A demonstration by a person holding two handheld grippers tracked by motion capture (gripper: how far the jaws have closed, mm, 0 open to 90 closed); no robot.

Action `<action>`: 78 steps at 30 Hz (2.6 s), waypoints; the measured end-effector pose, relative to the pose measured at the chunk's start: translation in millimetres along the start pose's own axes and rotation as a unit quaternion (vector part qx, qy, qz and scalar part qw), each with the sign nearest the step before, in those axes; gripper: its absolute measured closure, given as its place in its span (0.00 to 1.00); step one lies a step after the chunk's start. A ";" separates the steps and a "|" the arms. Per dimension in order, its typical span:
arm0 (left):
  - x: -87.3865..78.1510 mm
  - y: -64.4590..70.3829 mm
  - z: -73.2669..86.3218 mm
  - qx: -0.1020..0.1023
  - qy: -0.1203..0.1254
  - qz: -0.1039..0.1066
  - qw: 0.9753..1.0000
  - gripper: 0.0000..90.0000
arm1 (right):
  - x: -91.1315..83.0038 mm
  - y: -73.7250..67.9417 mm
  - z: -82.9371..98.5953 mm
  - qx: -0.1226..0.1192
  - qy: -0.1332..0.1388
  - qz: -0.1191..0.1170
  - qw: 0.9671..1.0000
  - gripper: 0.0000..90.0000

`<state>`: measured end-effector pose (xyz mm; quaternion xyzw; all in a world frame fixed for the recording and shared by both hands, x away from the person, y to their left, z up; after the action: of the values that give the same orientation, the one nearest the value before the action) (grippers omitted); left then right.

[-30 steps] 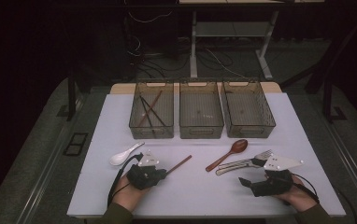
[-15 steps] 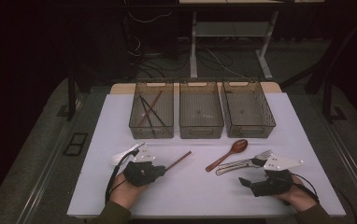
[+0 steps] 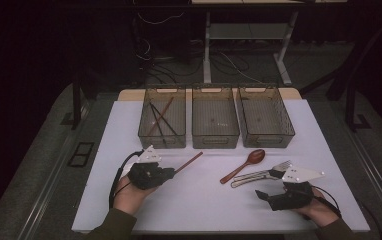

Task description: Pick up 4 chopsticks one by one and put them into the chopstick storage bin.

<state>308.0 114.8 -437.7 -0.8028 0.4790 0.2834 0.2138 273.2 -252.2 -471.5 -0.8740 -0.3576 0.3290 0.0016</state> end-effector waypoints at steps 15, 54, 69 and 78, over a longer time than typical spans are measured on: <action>-11.2 -27.8 -32.8 0.004 0.026 -0.019 0.999 0.93 | -0.2 0.3 0.3 0.002 -0.001 0.002 1.000 0.16; 3.3 -154.8 -92.1 -0.035 0.017 -0.108 0.993 0.93 | -0.8 2.4 0.3 0.003 0.002 0.001 1.000 0.16; 34.4 -194.1 -81.5 -0.085 0.019 -0.123 0.989 0.93 | -1.7 3.4 0.7 0.005 0.003 0.001 1.000 0.16; 47.5 -209.0 -65.2 -0.131 0.007 -0.144 0.981 0.86 | -1.7 3.8 1.0 0.007 0.003 -0.001 1.000 0.16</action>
<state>528.5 137.9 -405.2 -0.8865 0.3187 0.3039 0.1419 274.1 -256.3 -472.1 -0.8743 -0.3566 0.3291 0.0090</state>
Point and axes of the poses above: each handheld gripper's, and its own axes: x roughly forward along the jaws, z roughly out of its underside, y roughly to its right, the point moved 5 cm from there along x, roughly forward along the jaws, and after that the axes turned 15 degrees about x, right-handed, at the moved point
